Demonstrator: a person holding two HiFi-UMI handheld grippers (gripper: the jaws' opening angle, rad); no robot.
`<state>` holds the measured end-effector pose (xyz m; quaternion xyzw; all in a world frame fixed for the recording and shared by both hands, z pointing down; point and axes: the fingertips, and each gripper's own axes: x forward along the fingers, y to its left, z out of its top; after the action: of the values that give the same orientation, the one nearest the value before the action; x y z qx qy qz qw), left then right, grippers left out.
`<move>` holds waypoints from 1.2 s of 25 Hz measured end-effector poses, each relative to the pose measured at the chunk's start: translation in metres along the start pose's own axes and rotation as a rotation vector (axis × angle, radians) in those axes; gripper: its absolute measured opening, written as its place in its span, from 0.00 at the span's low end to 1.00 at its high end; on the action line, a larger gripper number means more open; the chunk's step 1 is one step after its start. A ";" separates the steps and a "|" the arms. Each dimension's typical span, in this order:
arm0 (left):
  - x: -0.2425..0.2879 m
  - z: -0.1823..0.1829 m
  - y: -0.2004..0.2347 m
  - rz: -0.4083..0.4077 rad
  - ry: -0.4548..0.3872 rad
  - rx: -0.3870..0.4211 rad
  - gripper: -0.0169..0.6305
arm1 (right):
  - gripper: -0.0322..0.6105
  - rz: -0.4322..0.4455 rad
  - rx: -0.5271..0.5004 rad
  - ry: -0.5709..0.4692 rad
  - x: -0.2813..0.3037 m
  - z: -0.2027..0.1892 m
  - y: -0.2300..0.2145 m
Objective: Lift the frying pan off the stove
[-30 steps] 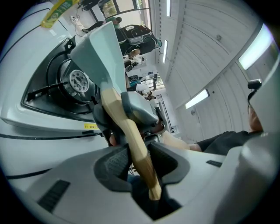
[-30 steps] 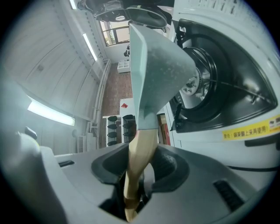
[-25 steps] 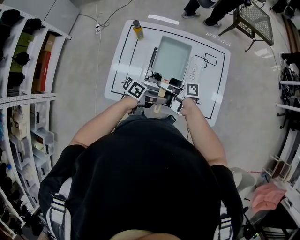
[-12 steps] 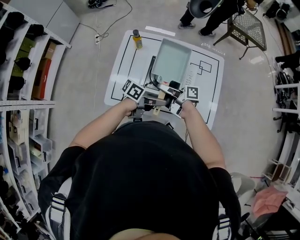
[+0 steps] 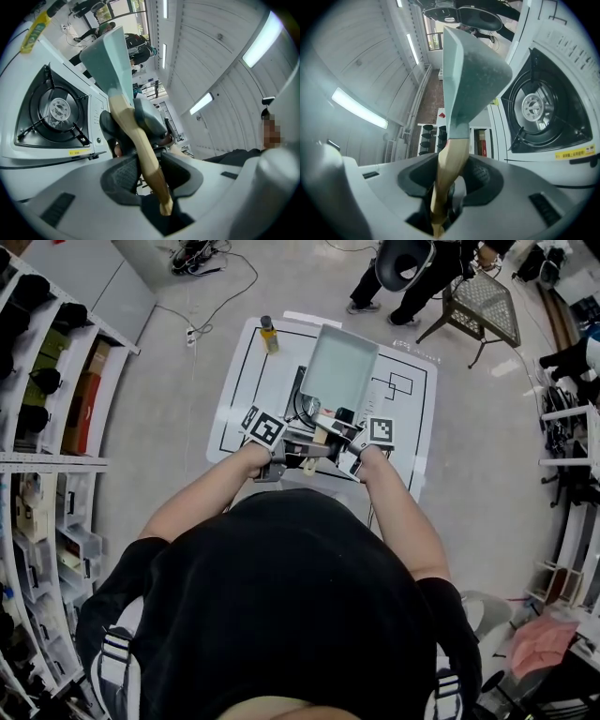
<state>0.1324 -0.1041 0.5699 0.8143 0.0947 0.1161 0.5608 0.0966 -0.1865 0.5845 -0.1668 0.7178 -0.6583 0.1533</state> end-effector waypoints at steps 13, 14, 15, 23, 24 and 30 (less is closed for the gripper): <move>-0.006 0.000 -0.014 -0.006 -0.010 0.037 0.23 | 0.29 0.018 -0.032 0.006 0.006 -0.005 0.018; -0.006 0.000 -0.014 -0.006 -0.010 0.038 0.23 | 0.29 0.017 -0.035 0.005 0.006 -0.005 0.018; -0.007 -0.001 -0.014 -0.006 -0.010 0.038 0.23 | 0.29 0.015 -0.040 0.004 0.005 -0.005 0.017; -0.007 -0.003 -0.021 -0.011 -0.003 0.053 0.23 | 0.29 0.012 -0.038 0.001 0.004 -0.009 0.024; -0.006 -0.003 -0.022 -0.010 -0.001 0.055 0.23 | 0.29 0.014 -0.033 0.000 0.004 -0.010 0.026; -0.004 -0.003 -0.023 -0.010 -0.001 0.061 0.23 | 0.29 0.024 -0.036 -0.007 0.002 -0.009 0.027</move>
<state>0.1267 -0.0944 0.5486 0.8306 0.1019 0.1097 0.5364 0.0899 -0.1771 0.5581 -0.1632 0.7311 -0.6427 0.1606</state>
